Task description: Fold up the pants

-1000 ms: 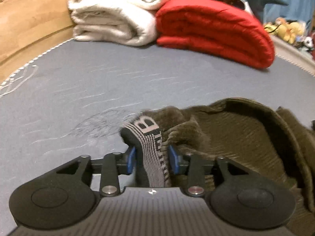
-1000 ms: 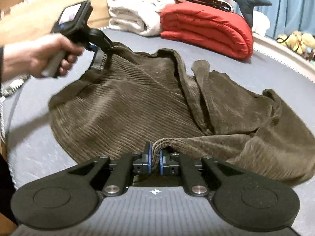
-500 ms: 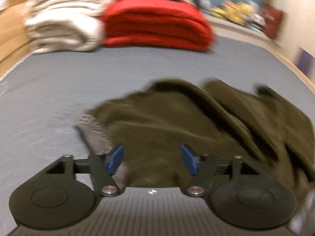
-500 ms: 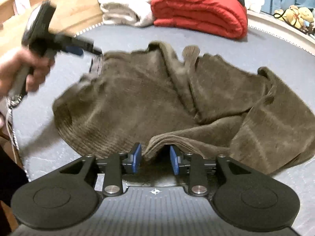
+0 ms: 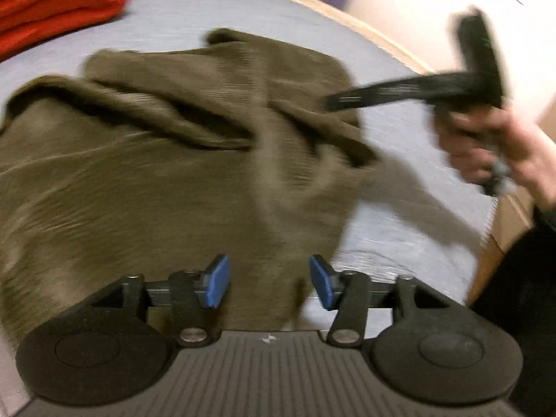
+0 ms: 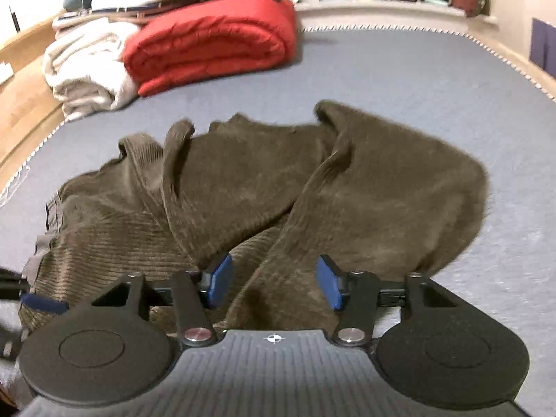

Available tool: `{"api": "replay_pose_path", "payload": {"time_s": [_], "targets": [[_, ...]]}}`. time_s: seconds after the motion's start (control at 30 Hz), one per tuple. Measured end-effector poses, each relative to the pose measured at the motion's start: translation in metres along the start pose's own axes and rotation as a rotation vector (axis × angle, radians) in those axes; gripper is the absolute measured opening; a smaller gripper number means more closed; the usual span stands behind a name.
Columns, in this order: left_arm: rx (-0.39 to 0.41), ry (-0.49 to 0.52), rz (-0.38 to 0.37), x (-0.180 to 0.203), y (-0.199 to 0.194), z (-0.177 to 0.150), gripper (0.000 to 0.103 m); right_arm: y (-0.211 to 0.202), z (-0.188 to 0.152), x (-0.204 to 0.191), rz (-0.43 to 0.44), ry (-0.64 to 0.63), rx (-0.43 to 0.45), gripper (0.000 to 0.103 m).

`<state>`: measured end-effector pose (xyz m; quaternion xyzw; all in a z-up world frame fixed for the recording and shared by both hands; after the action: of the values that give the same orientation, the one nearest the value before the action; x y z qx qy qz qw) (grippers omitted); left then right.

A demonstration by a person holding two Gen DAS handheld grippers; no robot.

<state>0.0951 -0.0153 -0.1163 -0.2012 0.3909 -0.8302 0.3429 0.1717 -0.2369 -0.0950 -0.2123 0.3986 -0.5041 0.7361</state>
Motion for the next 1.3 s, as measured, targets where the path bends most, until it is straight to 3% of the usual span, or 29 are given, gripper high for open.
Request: {"api": "replay_pose_path", "payload": {"time_s": [0.17,0.2,0.23,0.27,0.3,0.33,0.4,0.5,0.6,0.7,0.8,0.87,0.93,1.0,1.07,1.1,1.13,1.3], "targets": [[-0.011,0.121,-0.030,0.038,0.032,0.005,0.067,0.033,-0.017,-0.013,-0.138,-0.117,-0.040,0.060],[-0.013,0.134,-0.017,0.043,0.039,0.006,0.067,0.034,-0.018,-0.013,-0.153,-0.129,-0.040,0.053],[-0.018,0.148,-0.003,0.048,0.046,0.006,0.066,0.034,-0.018,-0.012,-0.158,-0.134,-0.041,0.030],[-0.026,0.161,0.011,0.051,0.052,0.007,0.064,0.031,-0.018,-0.009,-0.158,-0.129,-0.042,0.018],[-0.034,0.172,0.027,0.052,0.057,0.008,0.052,0.024,-0.016,-0.003,-0.158,-0.117,-0.028,0.014],[-0.050,0.184,0.050,0.049,0.059,0.007,0.028,0.017,-0.015,-0.001,-0.160,-0.119,-0.008,0.012],[-0.077,0.196,0.080,0.047,0.064,0.006,0.013,-0.003,-0.012,0.005,-0.173,-0.131,0.040,0.011],[-0.059,0.209,0.051,0.041,0.049,0.007,0.008,-0.039,-0.011,0.024,-0.156,-0.101,0.085,0.010],[-0.037,0.296,0.006,0.049,0.014,0.007,0.007,-0.083,-0.019,0.039,-0.109,-0.120,0.089,0.010],[-0.037,0.451,-0.010,0.066,-0.016,0.002,0.007,-0.119,-0.044,0.042,-0.052,-0.255,0.034,0.010],[-0.078,0.552,-0.048,0.075,-0.021,-0.013,0.007,-0.137,-0.081,0.042,0.022,-0.409,-0.093,0.010],[-0.127,0.549,-0.046,0.075,-0.008,-0.023,0.011,-0.128,-0.098,0.047,-0.003,-0.445,-0.154,0.013],[-0.158,0.539,-0.036,0.070,0.001,-0.023,0.012,-0.117,-0.094,0.054,-0.060,-0.418,-0.142,0.019],[-0.108,0.488,-0.042,0.064,-0.012,-0.010,0.020,-0.119,-0.073,0.056,-0.067,-0.368,-0.060,0.025],[0.013,0.393,-0.073,0.056,-0.043,0.007,0.037,-0.127,-0.041,0.060,-0.034,-0.251,0.040,0.041],[0.070,0.351,-0.070,0.052,-0.058,0.015,0.052,-0.129,-0.027,0.063,-0.024,-0.199,0.085,0.050],[0.111,0.301,-0.045,0.047,-0.072,0.024,0.057,-0.129,-0.015,0.064,-0.017,-0.157,0.123,0.052],[0.124,0.092,0.202,0.025,-0.102,0.049,0.054,-0.090,0.027,0.067,-0.029,0.014,0.185,0.052]]}}
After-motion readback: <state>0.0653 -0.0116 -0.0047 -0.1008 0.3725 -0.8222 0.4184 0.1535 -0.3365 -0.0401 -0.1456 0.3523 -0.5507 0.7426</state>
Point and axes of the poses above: each gripper's, at about its wrist camera, not at the fingertips, and y roughly the way its jaws point, x to its right, z to its top, the point moved 3 cm from there along y, roughly the way its jaws point, and after that the axes turned 14 degrees about y, right-handed, at the moved point
